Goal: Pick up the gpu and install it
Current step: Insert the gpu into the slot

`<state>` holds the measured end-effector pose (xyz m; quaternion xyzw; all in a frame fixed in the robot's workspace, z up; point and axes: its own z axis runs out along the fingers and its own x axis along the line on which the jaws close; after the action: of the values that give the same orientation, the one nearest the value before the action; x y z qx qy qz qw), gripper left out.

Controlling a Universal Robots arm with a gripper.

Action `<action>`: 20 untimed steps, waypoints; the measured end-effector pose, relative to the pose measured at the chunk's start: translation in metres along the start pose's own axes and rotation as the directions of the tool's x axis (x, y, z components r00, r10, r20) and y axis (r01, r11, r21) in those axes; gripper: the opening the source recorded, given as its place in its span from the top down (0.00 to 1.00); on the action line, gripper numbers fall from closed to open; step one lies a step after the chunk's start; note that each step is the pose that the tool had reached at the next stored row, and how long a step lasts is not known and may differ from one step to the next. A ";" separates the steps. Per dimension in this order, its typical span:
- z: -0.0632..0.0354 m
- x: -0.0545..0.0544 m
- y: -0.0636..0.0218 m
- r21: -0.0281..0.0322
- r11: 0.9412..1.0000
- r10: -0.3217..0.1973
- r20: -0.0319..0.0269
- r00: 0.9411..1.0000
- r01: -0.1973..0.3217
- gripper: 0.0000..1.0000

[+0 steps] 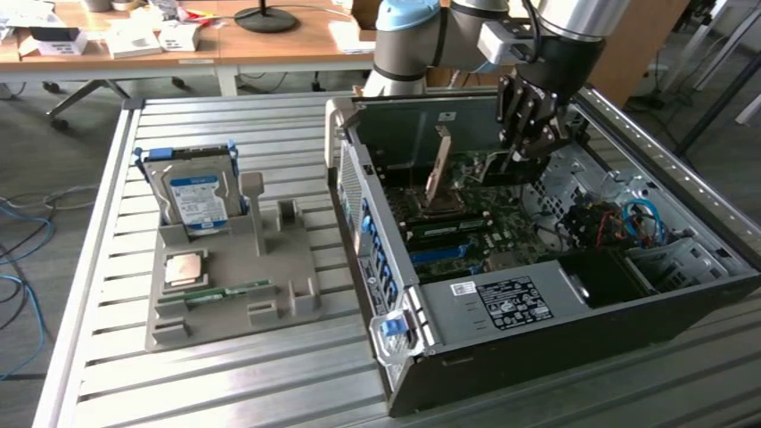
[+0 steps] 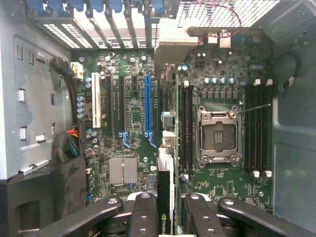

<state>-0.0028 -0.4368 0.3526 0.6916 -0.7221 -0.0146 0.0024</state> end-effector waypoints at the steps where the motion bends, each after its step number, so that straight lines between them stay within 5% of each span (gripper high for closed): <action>1: 0.0000 0.000 0.0015 0.000 1.000 0.000 0.000 1.000 0.000 0.74; 5: 0.0004 0.000 0.0079 0.000 1.000 0.000 0.000 1.000 0.000 0.74; 20: 0.0056 0.000 0.0089 0.000 1.000 0.000 0.000 1.000 0.000 0.74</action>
<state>-0.0118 -0.4368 0.3473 0.6916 -0.7221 -0.0146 0.0025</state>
